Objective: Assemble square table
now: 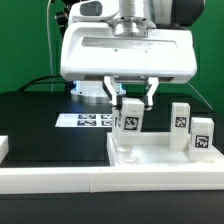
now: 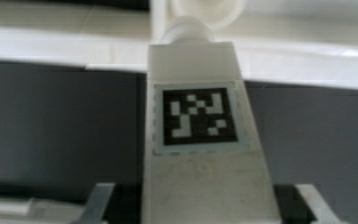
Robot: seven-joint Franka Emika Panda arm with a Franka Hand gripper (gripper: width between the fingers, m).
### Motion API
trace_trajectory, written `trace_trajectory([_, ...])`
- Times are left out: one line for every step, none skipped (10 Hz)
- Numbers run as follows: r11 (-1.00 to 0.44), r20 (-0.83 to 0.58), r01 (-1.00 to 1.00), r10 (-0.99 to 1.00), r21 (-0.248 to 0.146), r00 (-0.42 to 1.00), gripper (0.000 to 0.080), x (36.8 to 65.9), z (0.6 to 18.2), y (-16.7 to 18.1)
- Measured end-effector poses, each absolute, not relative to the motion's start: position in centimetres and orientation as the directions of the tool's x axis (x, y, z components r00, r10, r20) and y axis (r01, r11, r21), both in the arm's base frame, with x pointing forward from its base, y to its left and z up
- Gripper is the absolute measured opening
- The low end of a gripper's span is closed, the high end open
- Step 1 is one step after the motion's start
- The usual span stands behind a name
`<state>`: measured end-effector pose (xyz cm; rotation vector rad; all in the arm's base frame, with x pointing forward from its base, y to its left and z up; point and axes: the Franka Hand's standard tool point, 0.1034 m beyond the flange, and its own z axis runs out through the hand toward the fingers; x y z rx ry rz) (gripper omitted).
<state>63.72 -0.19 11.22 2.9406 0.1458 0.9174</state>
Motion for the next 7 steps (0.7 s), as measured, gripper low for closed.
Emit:
trace_trajectory([-0.994, 0.557, 0.076, 0.106, 0.077, 0.823, 0.029, 63.66, 10.99, 0.1])
trace_trajectory([-0.994, 0.559, 0.078, 0.108, 0.076, 0.822, 0.029, 63.79, 11.12, 0.25])
trace_trajectory([-0.994, 0.558, 0.078, 0.108, 0.076, 0.823, 0.029, 63.76, 11.07, 0.24])
trace_trajectory([-0.994, 0.557, 0.081, 0.11, 0.076, 0.823, 0.029, 63.74, 11.0, 0.43])
trace_trajectory([-0.994, 0.557, 0.081, 0.108, 0.073, 0.823, 0.029, 63.73, 10.99, 0.7])
trace_trajectory([-0.994, 0.552, 0.082, 0.108, 0.071, 0.827, 0.029, 63.67, 10.88, 0.69])
trace_trajectory([-0.994, 0.526, 0.091, 0.107, 0.056, 0.844, 0.029, 63.54, 10.6, 1.05])
